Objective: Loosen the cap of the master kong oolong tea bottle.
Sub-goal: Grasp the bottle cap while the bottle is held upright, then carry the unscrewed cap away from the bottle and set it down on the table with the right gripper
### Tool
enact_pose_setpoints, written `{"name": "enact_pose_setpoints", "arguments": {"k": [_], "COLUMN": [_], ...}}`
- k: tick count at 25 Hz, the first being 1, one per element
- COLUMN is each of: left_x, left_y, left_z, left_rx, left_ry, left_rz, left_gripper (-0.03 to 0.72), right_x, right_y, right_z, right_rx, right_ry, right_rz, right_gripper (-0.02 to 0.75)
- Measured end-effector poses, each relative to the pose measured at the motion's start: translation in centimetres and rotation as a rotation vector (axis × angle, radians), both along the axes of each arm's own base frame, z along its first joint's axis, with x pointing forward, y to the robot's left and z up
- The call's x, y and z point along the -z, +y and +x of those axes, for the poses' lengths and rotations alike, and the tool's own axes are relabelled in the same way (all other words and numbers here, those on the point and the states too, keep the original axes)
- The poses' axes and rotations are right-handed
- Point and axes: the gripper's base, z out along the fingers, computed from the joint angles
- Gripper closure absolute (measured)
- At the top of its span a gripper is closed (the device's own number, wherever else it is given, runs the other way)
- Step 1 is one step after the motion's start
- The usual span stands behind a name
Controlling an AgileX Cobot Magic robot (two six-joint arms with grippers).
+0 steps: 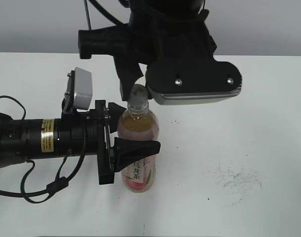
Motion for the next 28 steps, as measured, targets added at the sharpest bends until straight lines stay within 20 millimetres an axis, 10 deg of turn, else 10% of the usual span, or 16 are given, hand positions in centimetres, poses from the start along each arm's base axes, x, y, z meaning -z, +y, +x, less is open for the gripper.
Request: {"name": "enact_pose_setpoints", "arguments": {"k": [4, 11, 19, 28], "left_x": [0.0, 0.0, 0.0, 0.0], "left_y": [0.0, 0.0, 0.0, 0.0], "left_z": [0.0, 0.0, 0.0, 0.0], "left_rx": [0.0, 0.0, -0.001, -0.002], "left_ry": [0.0, 0.0, 0.0, 0.0], "left_rz": [0.0, 0.0, 0.0, -0.001], "left_gripper": [0.241, 0.241, 0.241, 0.241], "right_x": [-0.3, 0.6, 7.6, 17.1], "right_y": [-0.5, -5.4, -13.6, -15.3], "right_z": [0.3, 4.8, 9.8, 10.1], "right_rx": [0.169, 1.048, 1.898, 2.508], "right_ry": [-0.004, 0.092, 0.413, 0.528], "right_rz": [-0.001, 0.095, 0.074, -0.151], "right_gripper": [0.469, 0.469, 0.469, 0.469]}}
